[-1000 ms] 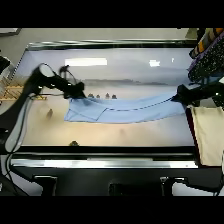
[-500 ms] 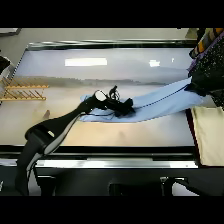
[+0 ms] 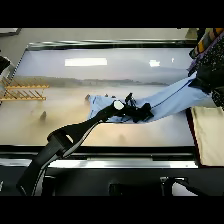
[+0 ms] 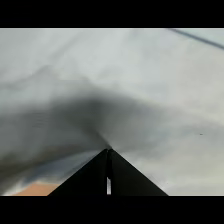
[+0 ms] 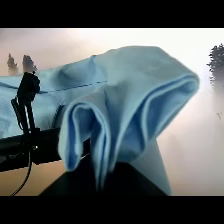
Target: Fold the clothes and pants, and hang the long-sleeved shirts on hangers.
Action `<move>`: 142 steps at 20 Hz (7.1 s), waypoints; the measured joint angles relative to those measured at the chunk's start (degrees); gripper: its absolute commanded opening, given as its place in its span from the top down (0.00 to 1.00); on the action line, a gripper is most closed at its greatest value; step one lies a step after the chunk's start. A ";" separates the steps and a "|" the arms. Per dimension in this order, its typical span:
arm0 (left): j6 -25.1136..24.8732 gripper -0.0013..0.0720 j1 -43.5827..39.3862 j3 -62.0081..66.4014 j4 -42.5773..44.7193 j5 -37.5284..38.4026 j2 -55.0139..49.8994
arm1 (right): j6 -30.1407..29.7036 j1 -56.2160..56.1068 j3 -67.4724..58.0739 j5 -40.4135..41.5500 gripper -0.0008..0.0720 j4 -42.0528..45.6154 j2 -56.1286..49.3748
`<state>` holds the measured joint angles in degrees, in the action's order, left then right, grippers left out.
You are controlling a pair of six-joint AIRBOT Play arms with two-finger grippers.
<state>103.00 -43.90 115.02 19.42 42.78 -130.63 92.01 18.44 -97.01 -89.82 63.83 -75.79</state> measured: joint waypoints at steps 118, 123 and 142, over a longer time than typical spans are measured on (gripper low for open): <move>-6.54 0.96 47.69 -6.51 52.41 53.27 51.10 | 30.64 25.29 -0.59 21.70 0.95 6.82 -5.90; -6.56 0.96 47.69 -6.51 52.41 53.29 51.10 | 32.59 25.38 -0.61 12.74 0.95 15.12 -3.98; -7.23 0.96 47.69 -6.56 52.43 53.40 51.10 | 27.96 25.33 29.68 0.13 0.95 45.97 1.75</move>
<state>95.77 3.79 108.47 71.85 96.18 -79.53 119.96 43.77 -67.33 -89.69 109.80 -74.04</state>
